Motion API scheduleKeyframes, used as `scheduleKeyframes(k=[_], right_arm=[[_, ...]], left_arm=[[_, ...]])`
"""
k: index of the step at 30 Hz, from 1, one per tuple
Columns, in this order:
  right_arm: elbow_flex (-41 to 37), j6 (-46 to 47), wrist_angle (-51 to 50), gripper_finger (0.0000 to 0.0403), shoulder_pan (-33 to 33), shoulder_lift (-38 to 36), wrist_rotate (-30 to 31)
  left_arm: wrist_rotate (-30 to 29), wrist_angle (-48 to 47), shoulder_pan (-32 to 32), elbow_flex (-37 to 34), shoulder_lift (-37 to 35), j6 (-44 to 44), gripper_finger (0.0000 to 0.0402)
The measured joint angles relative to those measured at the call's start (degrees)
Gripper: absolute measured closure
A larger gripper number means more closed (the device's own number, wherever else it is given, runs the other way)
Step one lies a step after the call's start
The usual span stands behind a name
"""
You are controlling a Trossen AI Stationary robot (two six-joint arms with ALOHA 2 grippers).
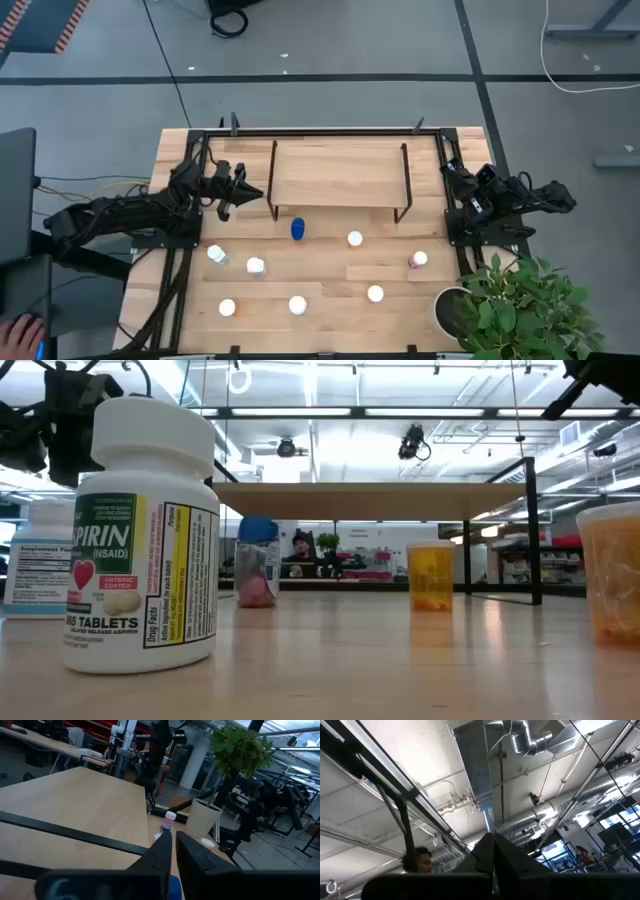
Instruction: Pick and place medicine bottles onto shelf by color
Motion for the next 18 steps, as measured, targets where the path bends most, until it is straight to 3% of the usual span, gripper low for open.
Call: scheduleKeyframes(k=[18], right_arm=[[0.0,0.0,0.0,0.0390,0.0,0.0,0.0]], left_arm=[[0.0,0.0,0.0,0.0,0.0,0.0,0.0372]])
